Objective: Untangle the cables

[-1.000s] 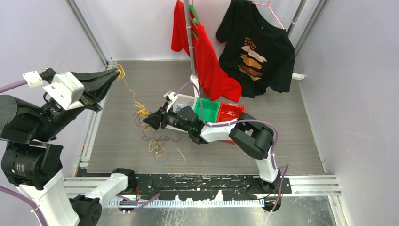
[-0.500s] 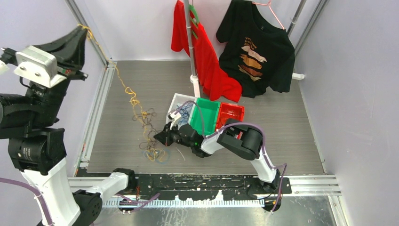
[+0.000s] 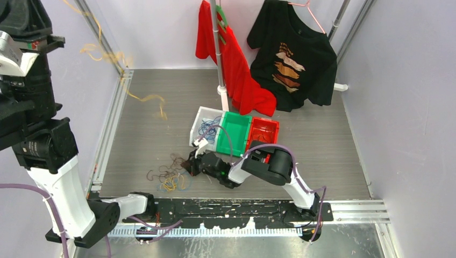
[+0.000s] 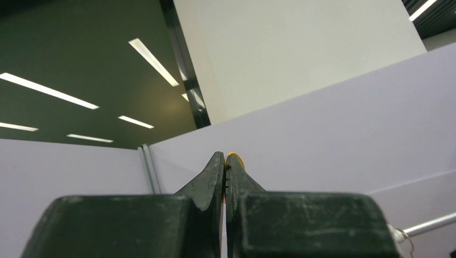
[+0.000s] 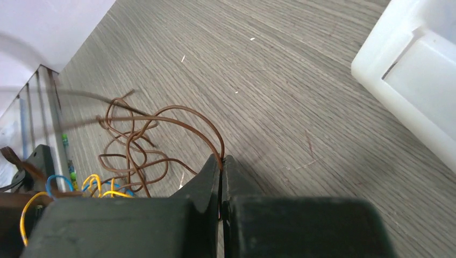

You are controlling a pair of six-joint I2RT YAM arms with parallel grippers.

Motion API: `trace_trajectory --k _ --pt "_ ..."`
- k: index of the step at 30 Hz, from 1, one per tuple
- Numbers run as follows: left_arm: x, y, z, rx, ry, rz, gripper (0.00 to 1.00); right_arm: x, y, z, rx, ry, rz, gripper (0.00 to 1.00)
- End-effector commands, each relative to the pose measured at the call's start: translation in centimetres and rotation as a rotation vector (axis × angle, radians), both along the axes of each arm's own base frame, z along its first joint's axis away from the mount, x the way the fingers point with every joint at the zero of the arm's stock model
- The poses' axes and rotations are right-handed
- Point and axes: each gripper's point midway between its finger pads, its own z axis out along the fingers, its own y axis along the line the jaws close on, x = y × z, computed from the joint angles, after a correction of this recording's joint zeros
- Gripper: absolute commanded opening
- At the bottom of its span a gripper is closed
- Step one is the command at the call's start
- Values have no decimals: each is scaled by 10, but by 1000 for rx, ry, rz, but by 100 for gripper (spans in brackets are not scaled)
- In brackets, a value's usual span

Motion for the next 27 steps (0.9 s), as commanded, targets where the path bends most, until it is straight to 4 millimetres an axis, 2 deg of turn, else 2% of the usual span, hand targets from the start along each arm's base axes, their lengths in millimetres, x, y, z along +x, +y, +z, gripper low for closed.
trace_trajectory --k 1,4,7,9,13,18,21,22,27 --pt "-24 19 32 -57 -165 88 0 10 -9 -4 -66 -39 -60 2" --pt "-13 9 22 -20 -109 54 0 9 -9 9 -42 -61 -50 19" --pt "-1 -2 1 30 -51 19 0 10 -10 38 -18 -114 -44 40" --pt "0 -7 -8 54 -29 2 0 10 -11 63 1 -168 -24 54" --pt "2 -19 -30 109 50 -49 0 14 -14 125 49 -240 22 72" --pt "4 -35 -72 198 169 -108 0 18 -24 200 60 -345 73 80" --pt "0 -41 -96 234 229 -139 0 15 -35 237 61 -408 97 83" --pt "0 -44 -105 248 247 -154 0 12 -39 256 74 -441 105 84" --pt "0 -55 -138 287 338 -221 0 -3 -51 306 114 -542 162 84"
